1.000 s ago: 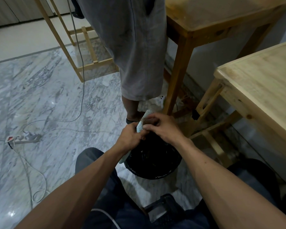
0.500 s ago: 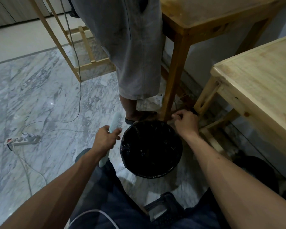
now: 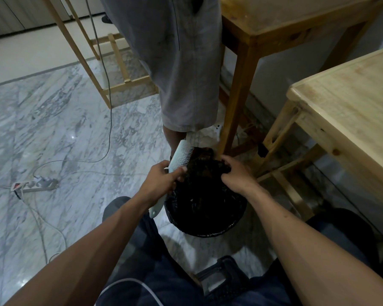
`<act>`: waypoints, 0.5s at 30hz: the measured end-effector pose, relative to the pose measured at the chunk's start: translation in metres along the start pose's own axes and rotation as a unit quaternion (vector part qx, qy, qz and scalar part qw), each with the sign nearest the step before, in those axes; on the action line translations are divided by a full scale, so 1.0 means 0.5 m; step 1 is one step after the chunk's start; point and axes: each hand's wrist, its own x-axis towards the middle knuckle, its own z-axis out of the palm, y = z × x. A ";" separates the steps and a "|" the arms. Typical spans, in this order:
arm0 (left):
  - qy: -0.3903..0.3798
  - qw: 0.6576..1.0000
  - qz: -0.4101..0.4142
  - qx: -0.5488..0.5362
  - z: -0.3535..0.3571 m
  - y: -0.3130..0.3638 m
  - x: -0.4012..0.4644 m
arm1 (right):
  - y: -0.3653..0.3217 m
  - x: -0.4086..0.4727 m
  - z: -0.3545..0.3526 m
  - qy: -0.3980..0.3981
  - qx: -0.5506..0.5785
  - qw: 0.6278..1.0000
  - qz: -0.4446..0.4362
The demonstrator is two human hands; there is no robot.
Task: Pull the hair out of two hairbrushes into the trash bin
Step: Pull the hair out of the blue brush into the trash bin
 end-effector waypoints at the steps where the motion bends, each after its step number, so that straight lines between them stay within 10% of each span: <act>1: -0.015 1.000 -0.007 -0.006 0.005 0.007 -0.001 | -0.006 -0.002 0.003 -0.022 0.018 0.999 -0.020; 7: -0.065 0.991 -0.078 -0.091 0.019 0.042 -0.005 | -0.029 -0.003 0.038 -0.144 0.187 0.970 -0.047; 15: -0.033 0.997 -0.062 -0.040 0.007 0.014 0.004 | -0.041 0.011 0.042 0.019 0.213 0.976 -0.048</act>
